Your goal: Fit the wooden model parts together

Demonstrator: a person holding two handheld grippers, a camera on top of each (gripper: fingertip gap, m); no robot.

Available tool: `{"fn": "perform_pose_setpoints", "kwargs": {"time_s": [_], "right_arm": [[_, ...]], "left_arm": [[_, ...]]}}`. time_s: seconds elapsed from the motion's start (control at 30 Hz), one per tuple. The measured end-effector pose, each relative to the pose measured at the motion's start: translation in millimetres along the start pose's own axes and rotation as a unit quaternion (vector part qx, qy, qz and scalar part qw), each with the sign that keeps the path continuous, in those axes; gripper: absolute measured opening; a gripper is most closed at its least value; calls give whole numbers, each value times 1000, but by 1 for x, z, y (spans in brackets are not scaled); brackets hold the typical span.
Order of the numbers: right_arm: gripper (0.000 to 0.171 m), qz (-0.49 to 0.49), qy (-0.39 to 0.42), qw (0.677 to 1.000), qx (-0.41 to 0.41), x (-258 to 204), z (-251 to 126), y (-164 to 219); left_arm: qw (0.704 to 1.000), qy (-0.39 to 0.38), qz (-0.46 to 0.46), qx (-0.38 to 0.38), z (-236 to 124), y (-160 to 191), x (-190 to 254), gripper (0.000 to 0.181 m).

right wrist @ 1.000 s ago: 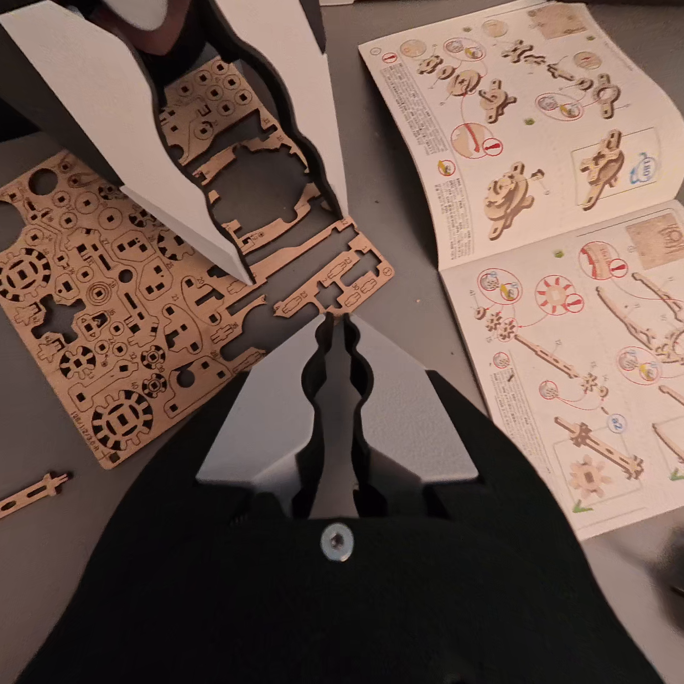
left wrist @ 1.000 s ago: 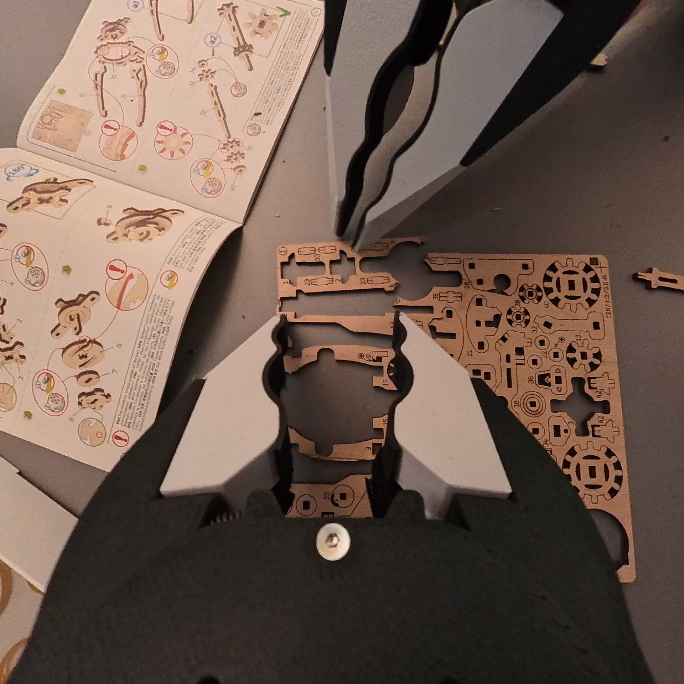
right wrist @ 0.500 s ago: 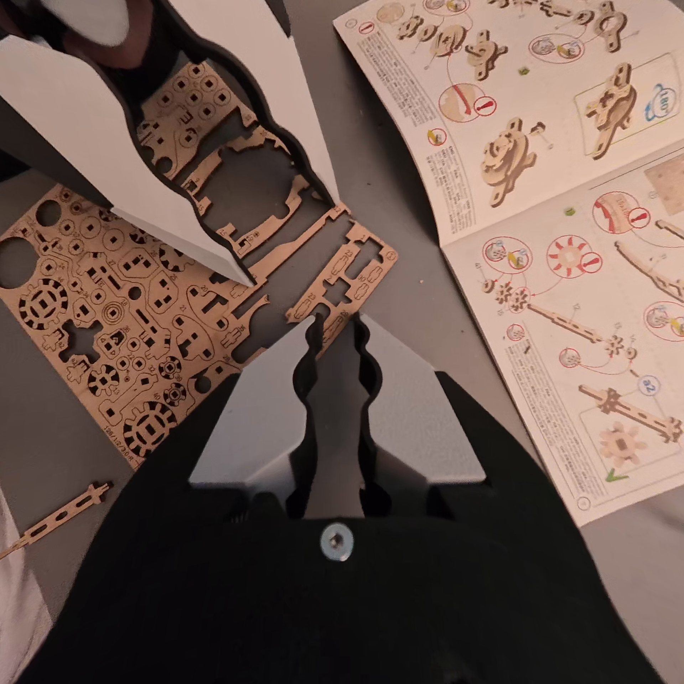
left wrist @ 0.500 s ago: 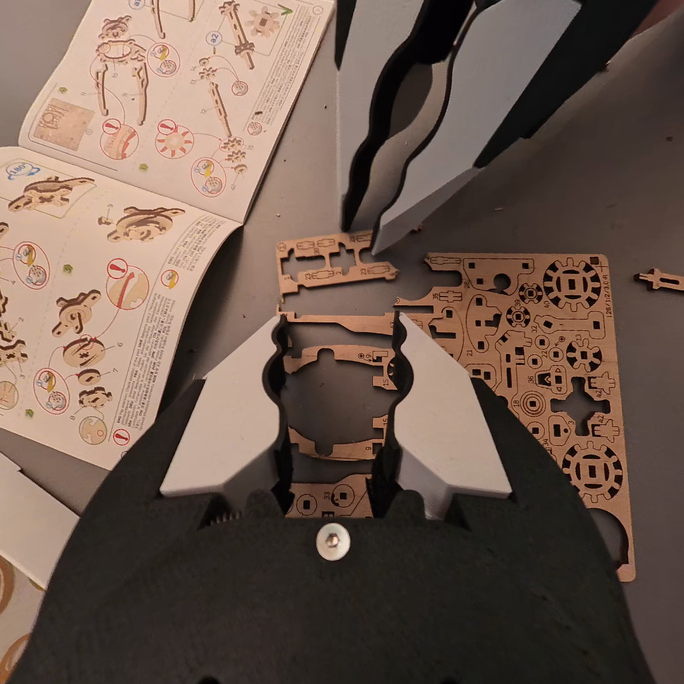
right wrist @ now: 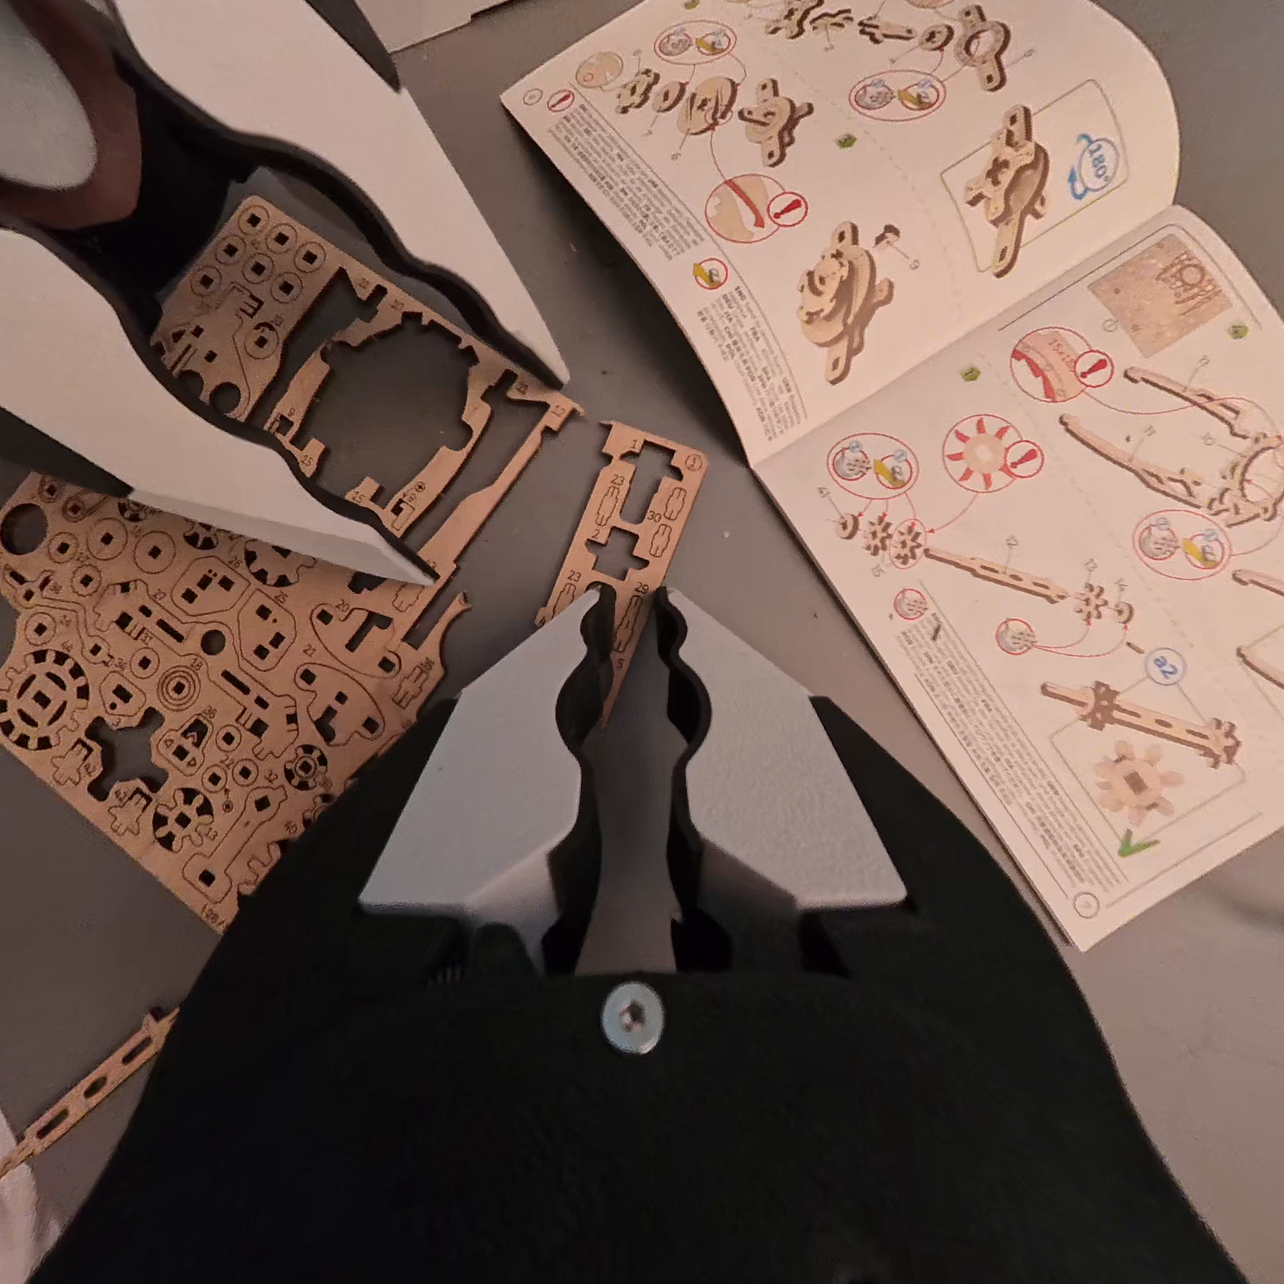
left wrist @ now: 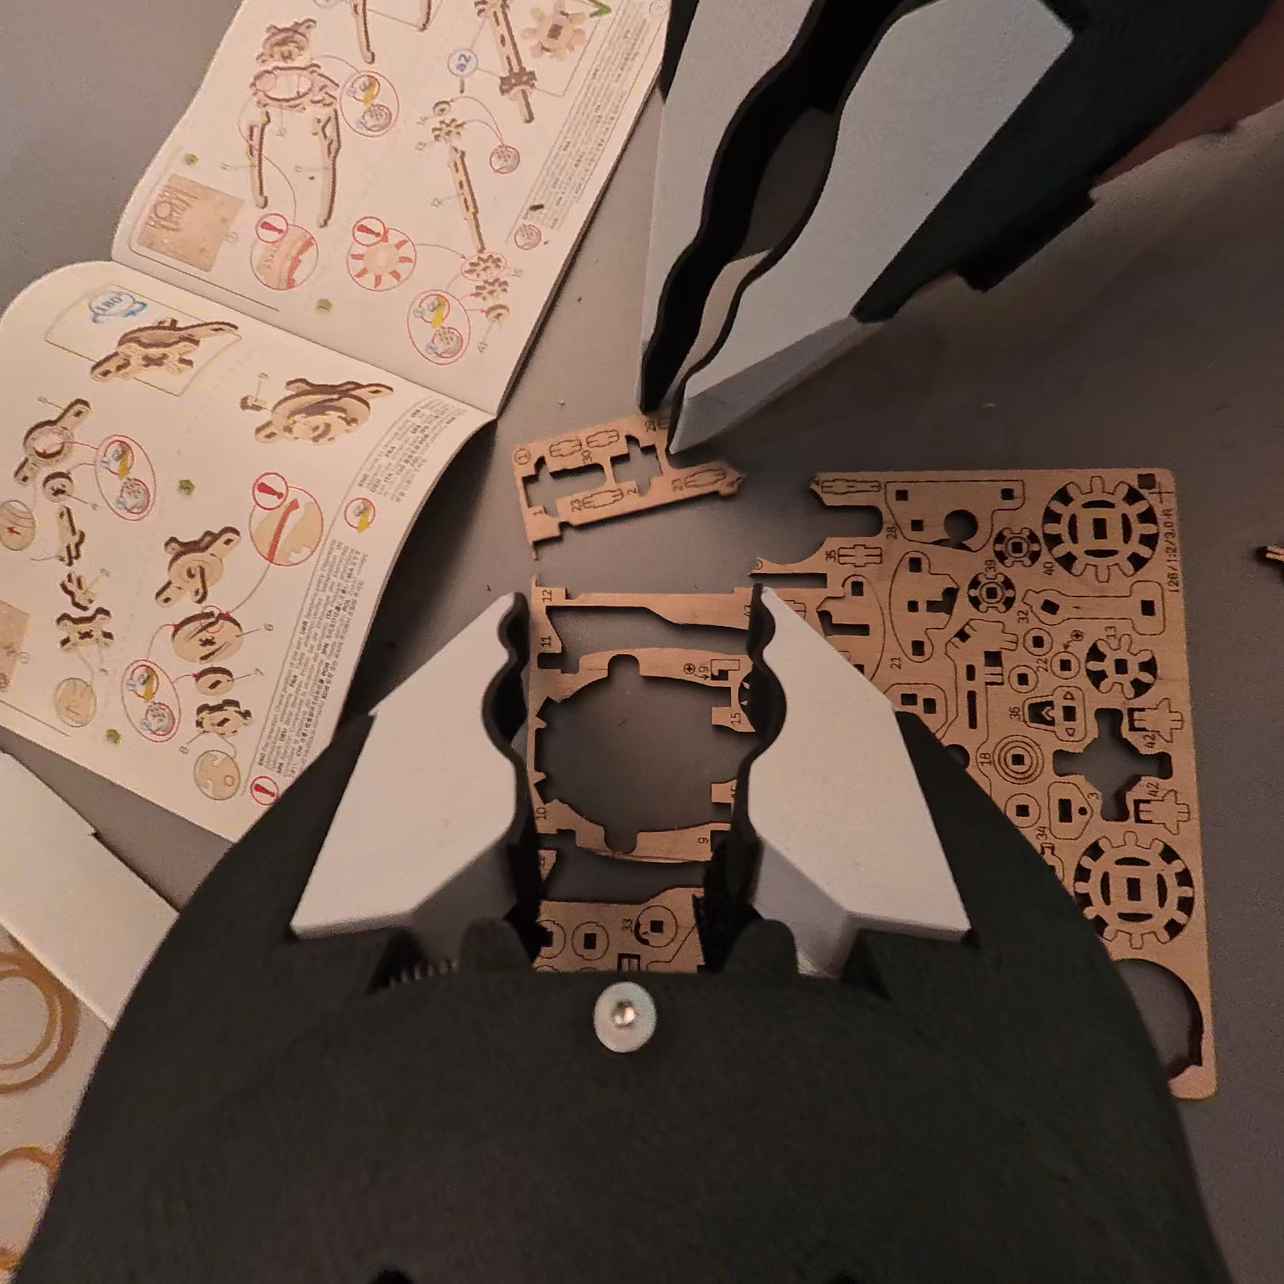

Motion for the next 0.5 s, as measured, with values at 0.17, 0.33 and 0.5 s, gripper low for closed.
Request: {"fn": "perform_pose_setpoints", "kwargs": {"time_s": [0.17, 0.33, 0.5], "right_arm": [[12, 11, -6, 1000, -3, -4, 0, 0], [22, 26, -46, 999, 1, -15, -1, -1], [17, 23, -53, 998, 1, -14, -1, 0]], "left_arm": [[1000, 19, -8, 3, 2, 0, 4, 53], [999, 25, -25, 12, 3, 0, 2, 44], [999, 27, -32, 13, 3, 1, 0, 47]]}}
Point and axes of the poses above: each gripper's, where its closed fingertips meet, z out along the fingers, y out of its underside, x = y × z across the jaws, the point moved 5 cm from there along -z, back along the fingers, and after that the axes turned 6 degrees about -z, right-handed, at the moved point
